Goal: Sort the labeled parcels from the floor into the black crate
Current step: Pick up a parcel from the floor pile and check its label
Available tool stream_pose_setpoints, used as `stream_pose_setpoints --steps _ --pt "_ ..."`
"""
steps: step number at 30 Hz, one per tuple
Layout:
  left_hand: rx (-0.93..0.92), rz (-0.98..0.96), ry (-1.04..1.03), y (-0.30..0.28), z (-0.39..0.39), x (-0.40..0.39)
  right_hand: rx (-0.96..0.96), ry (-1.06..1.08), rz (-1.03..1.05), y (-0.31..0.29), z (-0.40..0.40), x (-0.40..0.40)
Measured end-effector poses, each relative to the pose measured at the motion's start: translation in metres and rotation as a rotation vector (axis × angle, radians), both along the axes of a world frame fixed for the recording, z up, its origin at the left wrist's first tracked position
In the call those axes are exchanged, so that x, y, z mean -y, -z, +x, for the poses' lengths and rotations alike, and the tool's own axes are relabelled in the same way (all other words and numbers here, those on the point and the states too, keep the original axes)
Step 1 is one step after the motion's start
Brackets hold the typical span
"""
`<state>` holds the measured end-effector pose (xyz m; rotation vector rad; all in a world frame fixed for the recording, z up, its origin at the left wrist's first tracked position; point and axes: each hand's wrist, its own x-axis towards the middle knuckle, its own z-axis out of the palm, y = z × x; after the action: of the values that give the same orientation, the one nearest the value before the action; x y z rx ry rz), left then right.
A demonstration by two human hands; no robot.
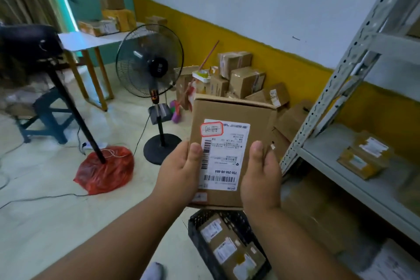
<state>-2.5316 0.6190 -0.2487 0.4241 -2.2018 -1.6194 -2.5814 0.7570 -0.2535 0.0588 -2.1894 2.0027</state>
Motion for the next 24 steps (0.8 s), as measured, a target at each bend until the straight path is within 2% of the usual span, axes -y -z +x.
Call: stream_pose_setpoints --steps 5,9,15,19,24 --pt "0.078 0.056 0.182 0.012 -0.069 0.048 0.022 0.215 0.09 0.014 -0.044 0.04" --pt "0.088 0.013 0.392 0.01 -0.126 0.075 -0.011 0.43 0.106 0.014 -0.072 0.062" --pt "0.07 0.084 0.705 0.025 -0.159 0.052 -0.02 0.699 0.201 0.023 -0.059 0.046" --pt "0.025 0.149 0.77 0.036 -0.162 0.015 0.045 0.839 0.257 0.026 -0.046 0.019" --pt "-0.019 0.152 0.789 0.047 -0.168 -0.008 0.112 0.836 0.261 0.027 -0.05 -0.005"
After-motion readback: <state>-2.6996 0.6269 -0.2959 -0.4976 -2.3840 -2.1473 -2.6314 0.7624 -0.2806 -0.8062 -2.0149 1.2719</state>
